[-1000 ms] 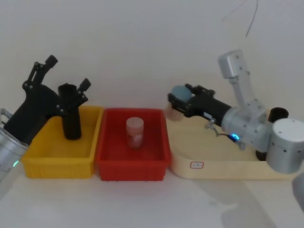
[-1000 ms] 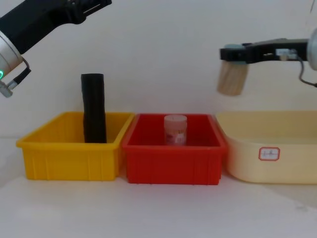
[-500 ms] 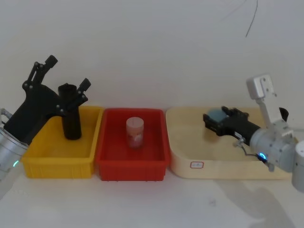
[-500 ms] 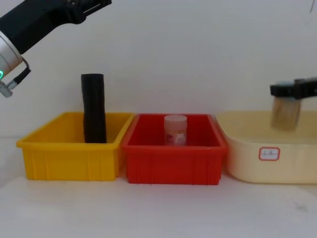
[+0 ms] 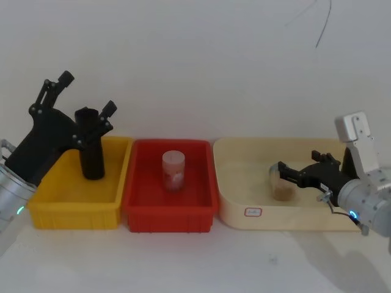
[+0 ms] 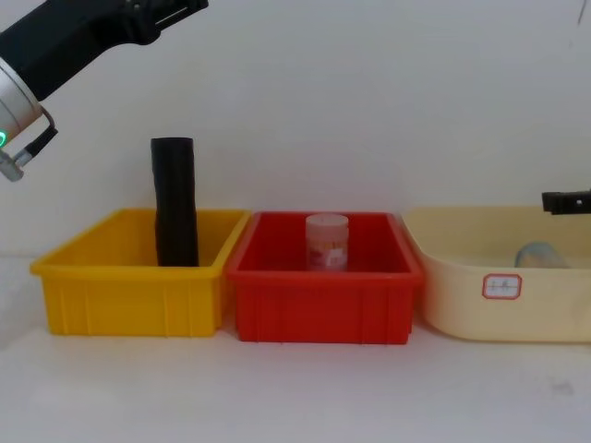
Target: Pick up the garbage bag with the one hand and transfer it to the other hand.
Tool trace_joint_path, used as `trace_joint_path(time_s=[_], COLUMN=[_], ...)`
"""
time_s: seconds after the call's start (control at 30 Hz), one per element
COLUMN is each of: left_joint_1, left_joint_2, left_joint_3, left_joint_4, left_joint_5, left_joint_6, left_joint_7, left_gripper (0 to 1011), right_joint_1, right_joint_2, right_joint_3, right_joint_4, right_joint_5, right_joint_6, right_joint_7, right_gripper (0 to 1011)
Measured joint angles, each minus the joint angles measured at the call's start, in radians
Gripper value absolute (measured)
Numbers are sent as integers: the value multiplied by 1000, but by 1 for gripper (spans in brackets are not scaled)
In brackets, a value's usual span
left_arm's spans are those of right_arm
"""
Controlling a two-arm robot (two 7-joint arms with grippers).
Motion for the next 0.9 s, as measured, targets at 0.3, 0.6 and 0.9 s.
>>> trace_joint_path(time_s=[0.3,0.6,0.9], left_joint_1=[0,0,0], left_joint_2=[0,0,0], left_joint_3=[0,0,0], left_joint_4=[0,0,0], left_joint_5=[0,0,0], left_joint_6=[0,0,0], left_joint_7=[0,0,0], left_gripper=[1000,1000,1000], right_joint_1=[-28,-56,-70], right_joint_2=[-9,-24,-30], right_joint_3=[29,45,52], right_joint_4=[-40,-100,-129], right_joint_5=[20,55,73], right_joint_6=[-47,-80,-95], right_joint_7=[6,28,37], right_gripper=[1001,1001,1001])
